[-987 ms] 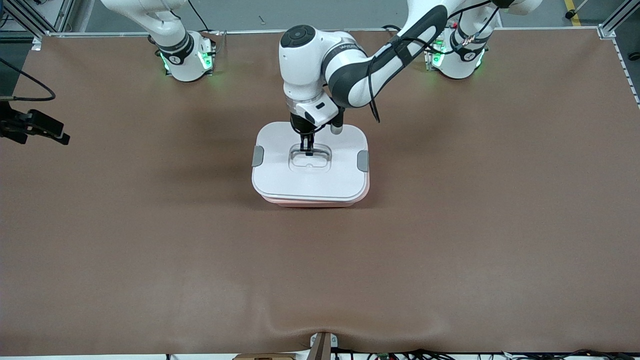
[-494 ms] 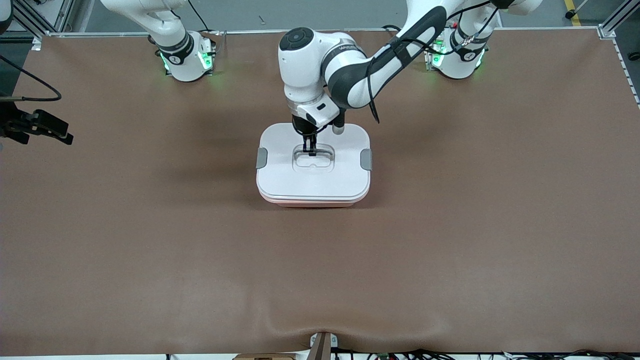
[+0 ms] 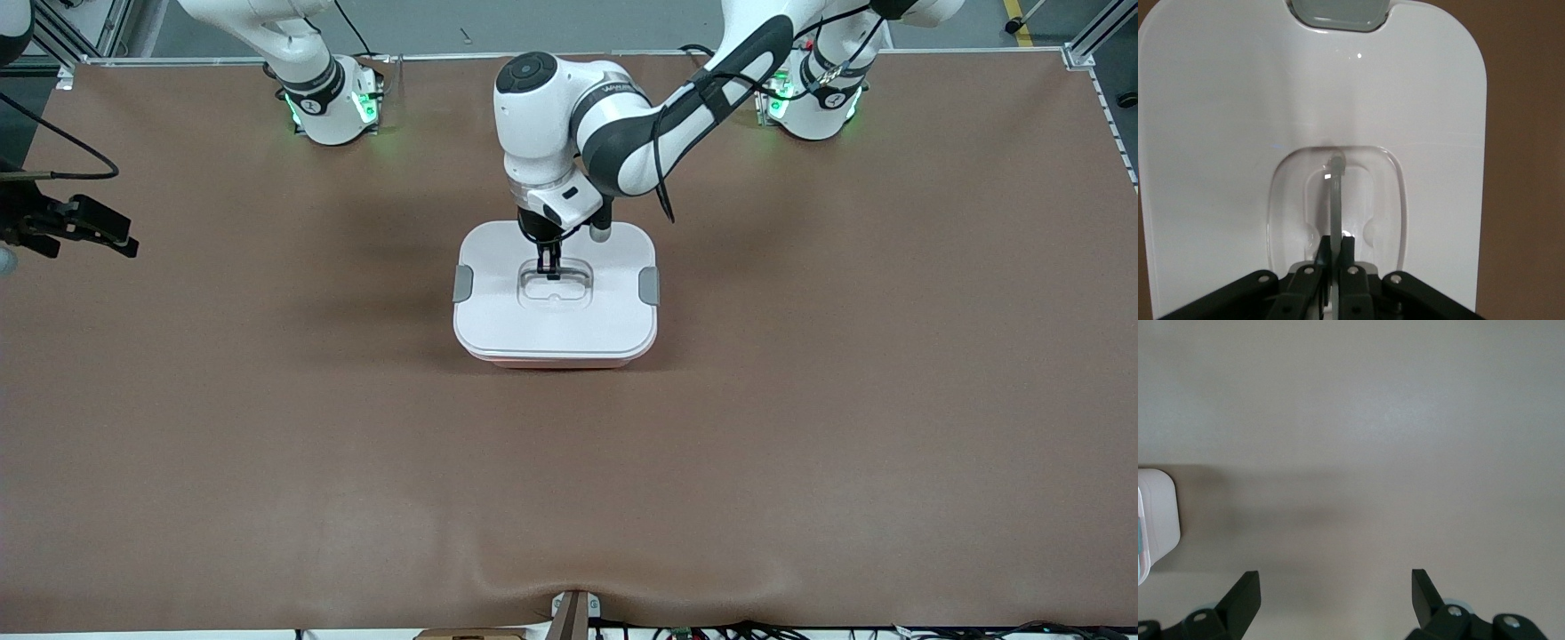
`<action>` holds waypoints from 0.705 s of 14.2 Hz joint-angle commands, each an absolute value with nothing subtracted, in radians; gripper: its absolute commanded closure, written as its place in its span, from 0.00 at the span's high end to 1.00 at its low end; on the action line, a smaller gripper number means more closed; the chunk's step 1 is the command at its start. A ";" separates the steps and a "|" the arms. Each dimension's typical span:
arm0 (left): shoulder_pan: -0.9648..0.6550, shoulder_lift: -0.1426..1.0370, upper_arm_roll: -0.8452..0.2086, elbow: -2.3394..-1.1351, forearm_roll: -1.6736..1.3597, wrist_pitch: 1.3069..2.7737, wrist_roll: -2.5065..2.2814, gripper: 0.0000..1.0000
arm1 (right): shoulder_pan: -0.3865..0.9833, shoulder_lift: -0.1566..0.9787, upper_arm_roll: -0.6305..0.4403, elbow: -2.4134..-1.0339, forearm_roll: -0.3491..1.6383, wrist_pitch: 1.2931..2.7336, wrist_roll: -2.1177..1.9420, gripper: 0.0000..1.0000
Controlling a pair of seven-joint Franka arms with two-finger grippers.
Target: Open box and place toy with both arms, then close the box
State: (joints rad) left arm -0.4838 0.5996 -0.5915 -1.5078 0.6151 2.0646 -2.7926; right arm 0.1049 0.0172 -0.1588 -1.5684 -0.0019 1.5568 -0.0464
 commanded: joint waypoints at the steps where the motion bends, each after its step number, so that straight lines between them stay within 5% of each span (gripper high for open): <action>1: -0.512 0.620 -0.577 -1.479 0.672 2.048 -3.016 0.00 | 0.101 0.021 -0.161 -1.563 -0.015 1.557 -0.046 1.00; 10: -0.512 0.627 -0.577 -1.480 0.680 2.048 -3.017 0.00 | 0.107 0.023 -0.160 -1.559 -0.012 1.565 -0.043 1.00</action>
